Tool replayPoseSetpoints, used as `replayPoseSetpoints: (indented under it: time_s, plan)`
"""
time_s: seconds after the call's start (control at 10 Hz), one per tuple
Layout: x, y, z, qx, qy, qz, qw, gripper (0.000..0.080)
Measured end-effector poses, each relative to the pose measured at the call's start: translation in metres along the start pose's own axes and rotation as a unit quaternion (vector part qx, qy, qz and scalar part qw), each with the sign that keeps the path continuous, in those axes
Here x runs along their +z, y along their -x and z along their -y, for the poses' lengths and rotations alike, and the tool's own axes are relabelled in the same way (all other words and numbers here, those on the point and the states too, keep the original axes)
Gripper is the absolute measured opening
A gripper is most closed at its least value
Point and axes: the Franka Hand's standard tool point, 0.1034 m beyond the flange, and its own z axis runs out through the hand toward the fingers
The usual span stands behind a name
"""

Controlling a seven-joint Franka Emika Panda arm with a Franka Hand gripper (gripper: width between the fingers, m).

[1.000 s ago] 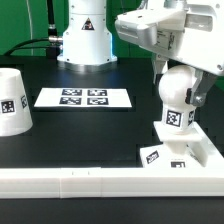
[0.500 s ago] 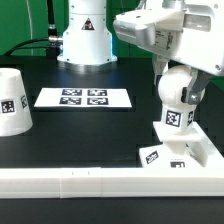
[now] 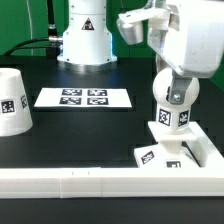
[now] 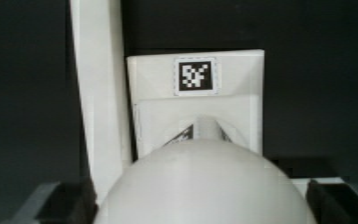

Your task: Assemble lamp

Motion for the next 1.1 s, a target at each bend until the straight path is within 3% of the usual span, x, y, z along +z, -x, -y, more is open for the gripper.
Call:
replayPoseSetpoints:
  time_s: [0.2,0.5,1.0,1.1]
  plan:
    - [0.0003,-0.0026,-0.0016,0.083,0.005,-0.005,0.997,0.0576]
    - [0.0000,-0.0033,-0.0004,0.184,0.001,-0.007,0.983,0.0576]
    - [-0.0005,-0.0059,0.0004,0.322,-0.001,-0.009,0.947,0.0576]
    - [-0.0003,-0.0056,0.0006,0.378,-0.011,-0.018,0.926,0.0576]
